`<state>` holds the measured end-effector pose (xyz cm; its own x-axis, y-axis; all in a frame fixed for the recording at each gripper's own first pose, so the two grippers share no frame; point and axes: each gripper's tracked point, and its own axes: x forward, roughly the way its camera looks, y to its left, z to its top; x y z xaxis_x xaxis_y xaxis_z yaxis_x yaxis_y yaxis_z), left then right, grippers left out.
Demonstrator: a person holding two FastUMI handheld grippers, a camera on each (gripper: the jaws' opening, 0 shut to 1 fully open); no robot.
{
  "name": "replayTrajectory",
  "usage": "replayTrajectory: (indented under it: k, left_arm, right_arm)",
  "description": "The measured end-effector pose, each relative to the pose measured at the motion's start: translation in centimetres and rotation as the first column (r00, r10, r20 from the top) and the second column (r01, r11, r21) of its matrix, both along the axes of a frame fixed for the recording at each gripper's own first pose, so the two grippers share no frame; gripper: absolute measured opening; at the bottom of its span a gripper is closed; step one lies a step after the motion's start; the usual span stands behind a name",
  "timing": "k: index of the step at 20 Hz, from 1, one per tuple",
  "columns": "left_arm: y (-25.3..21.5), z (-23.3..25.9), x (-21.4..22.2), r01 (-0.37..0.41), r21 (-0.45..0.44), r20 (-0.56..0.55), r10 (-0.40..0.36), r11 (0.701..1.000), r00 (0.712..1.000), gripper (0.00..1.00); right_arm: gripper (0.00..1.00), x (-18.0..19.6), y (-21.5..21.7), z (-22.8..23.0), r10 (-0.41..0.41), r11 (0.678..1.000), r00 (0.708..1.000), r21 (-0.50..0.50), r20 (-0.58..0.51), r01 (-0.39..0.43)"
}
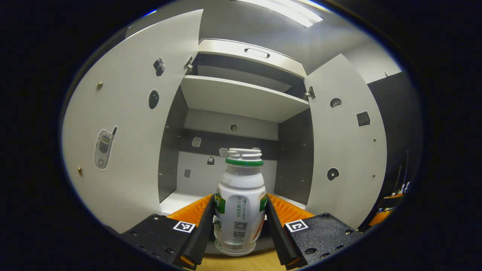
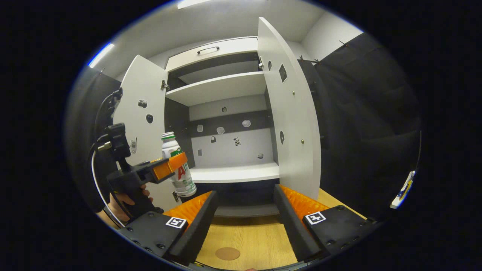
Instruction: Grasp the bottle in the cabinet with the left hand and place it on the coaster, then close the right door with the right hand and the left door with the left hand.
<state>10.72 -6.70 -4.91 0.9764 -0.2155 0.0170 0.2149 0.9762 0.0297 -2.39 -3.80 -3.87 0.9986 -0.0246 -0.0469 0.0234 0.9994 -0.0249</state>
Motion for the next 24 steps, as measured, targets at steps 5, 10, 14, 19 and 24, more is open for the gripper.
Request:
replayTrajectory:
  k: [5, 10, 14, 19, 24]
  left_arm:
    - [0.5, -3.5, -3.5, -0.035, 0.041, 0.031, 0.034, 0.999, 0.999, 0.73]
    - [-0.9, -11.8, -7.5, -0.009, 0.013, -0.076, 0.01, 1.0, 0.997, 0.72]
    - [-0.9, -18.9, -9.5, -0.032, -0.03, -0.159, 0.027, 0.999, 0.987, 0.73]
    - [-1.1, -24.4, -12.2, -0.043, 0.014, -0.154, 0.045, 0.999, 0.987, 0.73]
    - [-3.1, -27.3, -12.8, -0.053, 0.054, -0.134, 0.06, 0.997, 0.989, 0.73]
  right_arm:
    - [0.98, -0.9, 1.1, 1.1, 0.037, 0.999, 0.999, 0.028, 0.035, -0.038]
    - [0.98, -1.7, 2.0, 1.6, 0.084, 0.996, 0.996, 0.038, 0.037, -0.086]
    - [0.98, -2.4, 2.9, 1.6, 0.123, 0.991, 0.991, 0.045, 0.043, -0.125]
    - [0.98, -2.4, 3.1, 0.5, 0.134, 0.991, 0.991, 0.002, -0.017, -0.134]
    - [0.98, -2.7, 3.9, 0.0, 0.173, 0.985, 0.983, 0.017, -0.054, -0.172]
